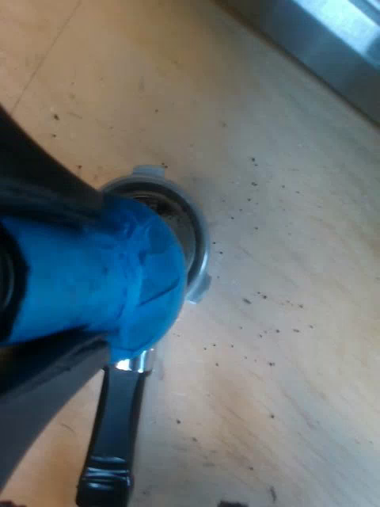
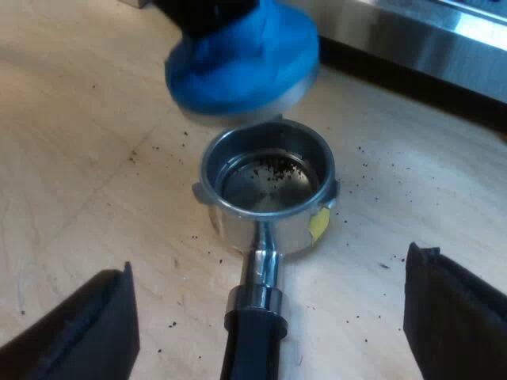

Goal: Grind coffee beans and then tamp

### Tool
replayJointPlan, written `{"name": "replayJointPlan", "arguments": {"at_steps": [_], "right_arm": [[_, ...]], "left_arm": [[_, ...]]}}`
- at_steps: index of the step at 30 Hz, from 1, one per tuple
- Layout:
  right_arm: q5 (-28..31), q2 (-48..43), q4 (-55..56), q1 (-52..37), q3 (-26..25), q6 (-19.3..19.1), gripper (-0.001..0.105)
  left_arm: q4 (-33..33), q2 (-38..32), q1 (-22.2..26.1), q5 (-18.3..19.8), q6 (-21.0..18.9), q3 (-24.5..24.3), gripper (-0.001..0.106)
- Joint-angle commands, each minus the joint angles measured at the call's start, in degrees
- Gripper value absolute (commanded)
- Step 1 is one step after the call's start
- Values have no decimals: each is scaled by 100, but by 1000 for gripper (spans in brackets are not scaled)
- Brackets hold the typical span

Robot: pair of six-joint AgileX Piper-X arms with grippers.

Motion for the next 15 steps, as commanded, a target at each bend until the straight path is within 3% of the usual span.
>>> {"name": "replayJointPlan", "arguments": {"at_steps": [1,15], "right_arm": [[31,-32,-40,2,-8,-27,71],[31,-32,-40,2,-8,-27,71]], "left_arm": [[-52,107,-18,-39,-40,-41,0],[-328,911,-18,-24,81,-41,0]]}}
